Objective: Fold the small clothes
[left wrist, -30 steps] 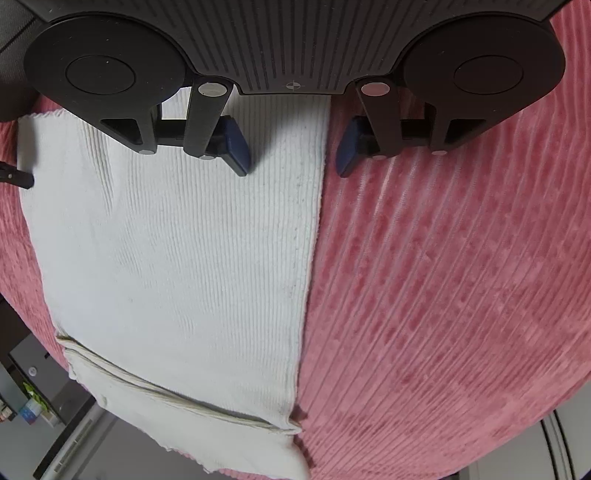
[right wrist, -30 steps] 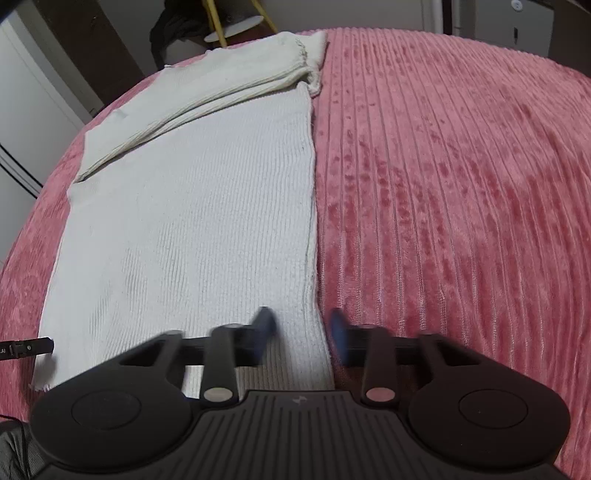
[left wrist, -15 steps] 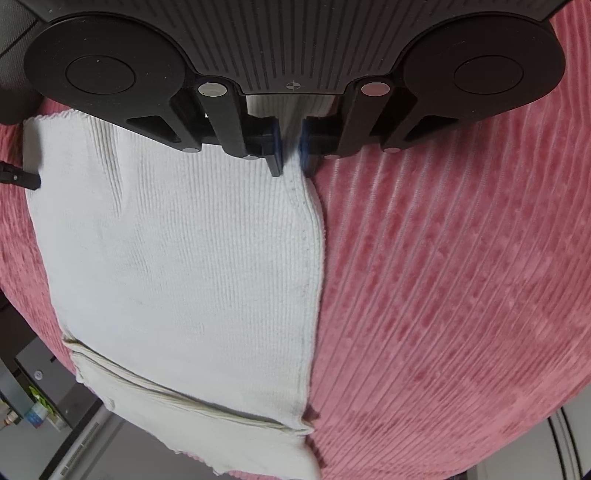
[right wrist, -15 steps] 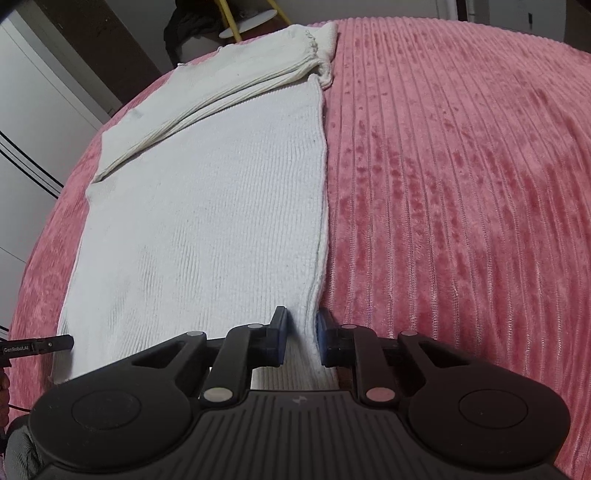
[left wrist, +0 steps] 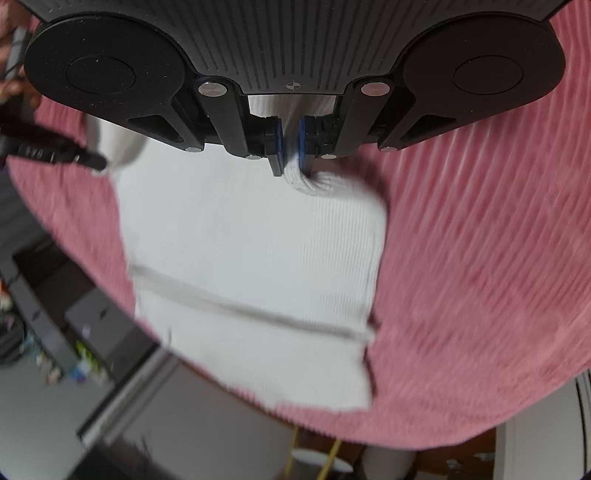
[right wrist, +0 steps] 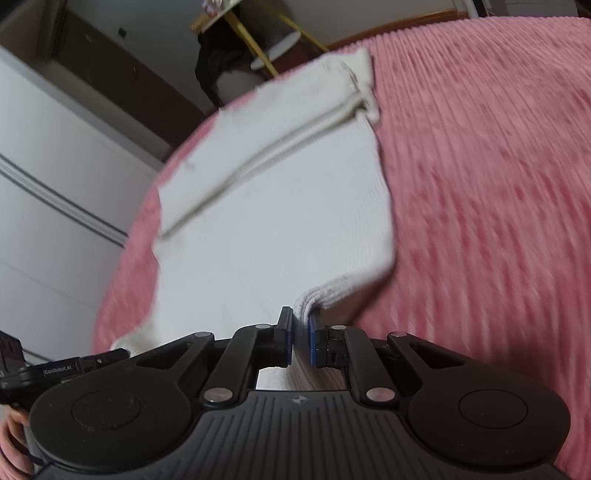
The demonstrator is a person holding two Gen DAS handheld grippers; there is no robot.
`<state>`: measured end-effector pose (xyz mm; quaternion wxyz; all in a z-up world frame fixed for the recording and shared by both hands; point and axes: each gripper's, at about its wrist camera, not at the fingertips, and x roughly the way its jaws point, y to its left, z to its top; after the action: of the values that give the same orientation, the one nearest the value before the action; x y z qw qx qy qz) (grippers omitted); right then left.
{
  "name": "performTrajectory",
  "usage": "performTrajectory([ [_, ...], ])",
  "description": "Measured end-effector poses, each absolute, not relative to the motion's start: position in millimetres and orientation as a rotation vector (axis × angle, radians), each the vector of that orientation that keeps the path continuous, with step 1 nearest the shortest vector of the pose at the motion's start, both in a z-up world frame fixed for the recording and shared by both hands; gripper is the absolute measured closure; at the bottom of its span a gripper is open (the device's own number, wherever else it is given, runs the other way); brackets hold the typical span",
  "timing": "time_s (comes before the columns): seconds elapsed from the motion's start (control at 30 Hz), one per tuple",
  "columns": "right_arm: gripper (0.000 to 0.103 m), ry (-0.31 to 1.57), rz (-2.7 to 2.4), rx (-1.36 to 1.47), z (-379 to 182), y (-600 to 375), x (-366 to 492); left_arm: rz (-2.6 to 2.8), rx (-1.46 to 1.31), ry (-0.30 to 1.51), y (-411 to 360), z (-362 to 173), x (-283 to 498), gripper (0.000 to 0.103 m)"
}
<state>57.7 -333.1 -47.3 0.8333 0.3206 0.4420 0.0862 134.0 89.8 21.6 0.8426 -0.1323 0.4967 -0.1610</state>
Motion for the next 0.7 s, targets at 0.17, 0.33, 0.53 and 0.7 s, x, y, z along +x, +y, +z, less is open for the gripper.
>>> performTrajectory([
  [0.17, 0.095, 0.827, 0.132, 0.748, -35.1, -341.8, 96.6, -0.248, -0.339, 1.008, 92.4, 24.3, 180.9, 0.093],
  [0.33, 0.095, 0.781, 0.029, 0.807, -44.3, -357.8, 136.2, -0.126, -0.457, 0.990, 106.6, 4.6, 219.4, 0.092],
  [0.53, 0.088, 0.704, -0.059, 0.663, -47.0, -371.8, 148.0, -0.105, -0.403, 0.911, 114.7, -3.2, 224.1, 0.075],
  [0.7, 0.076, 0.705, 0.002, 0.269, -45.1, -356.3, 133.6, -0.229, -0.100, 0.835, 97.9, -10.7, 196.6, 0.051],
])
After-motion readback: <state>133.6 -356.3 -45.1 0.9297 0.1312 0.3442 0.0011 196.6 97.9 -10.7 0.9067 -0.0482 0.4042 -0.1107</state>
